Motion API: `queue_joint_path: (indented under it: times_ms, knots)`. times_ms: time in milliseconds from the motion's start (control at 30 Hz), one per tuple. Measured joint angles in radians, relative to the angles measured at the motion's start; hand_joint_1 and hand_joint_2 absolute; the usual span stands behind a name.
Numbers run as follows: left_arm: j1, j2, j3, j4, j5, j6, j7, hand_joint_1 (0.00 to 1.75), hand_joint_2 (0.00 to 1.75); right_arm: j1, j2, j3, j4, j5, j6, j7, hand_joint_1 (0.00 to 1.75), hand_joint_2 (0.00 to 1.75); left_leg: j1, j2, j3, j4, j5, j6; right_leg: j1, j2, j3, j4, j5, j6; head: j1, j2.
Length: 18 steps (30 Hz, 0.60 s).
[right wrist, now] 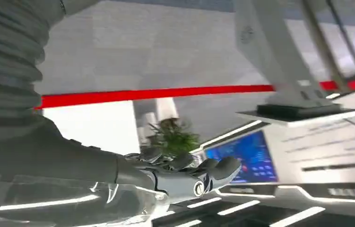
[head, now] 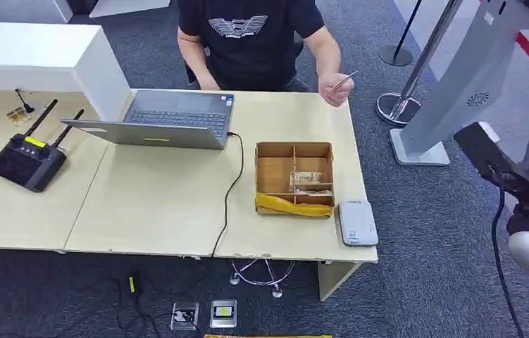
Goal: Pass the card to the sensor for recognition and then transmit it.
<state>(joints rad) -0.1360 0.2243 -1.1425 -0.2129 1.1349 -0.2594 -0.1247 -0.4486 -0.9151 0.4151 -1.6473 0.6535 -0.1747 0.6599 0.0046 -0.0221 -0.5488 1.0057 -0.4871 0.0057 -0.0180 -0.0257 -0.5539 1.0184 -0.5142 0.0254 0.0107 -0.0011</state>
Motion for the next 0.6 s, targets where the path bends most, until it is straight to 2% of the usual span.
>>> queue_joint_path:
  times_ms: [200, 400, 600]
  knots:
    - [-0.001, -0.002, -0.024, 0.0, -0.003, 0.0, 0.0, 0.0, 0.0, -0.078, 0.046, 0.087, -0.163, 0.039, 0.061, -0.013, 0.0, 1.75, 0.0, 0.005, 0.0, 0.0, -0.001, -0.001, 0.0, 0.005, -0.003, 0.0, 0.0, 0.0, 0.0, 0.0]
    - [-0.001, -0.003, -0.035, 0.0, -0.008, 0.0, 0.0, 0.0, 0.0, -0.102, 0.093, 0.135, -0.189, 0.04, 0.096, -0.066, 0.0, 1.75, 0.0, 0.006, -0.001, 0.0, -0.001, -0.001, 0.0, 0.007, -0.003, 0.0, 0.0, 0.0, 0.0, 0.0]
    - [-0.002, -0.005, -0.036, 0.0, -0.013, 0.0, 0.0, 0.0, 0.0, -0.119, 0.195, 0.201, -0.18, 0.054, 0.064, -0.142, 0.0, 1.75, 0.001, 0.006, 0.0, 0.0, -0.001, -0.001, 0.001, 0.007, -0.003, 0.0, 0.0, 0.0, 0.0, 0.0]
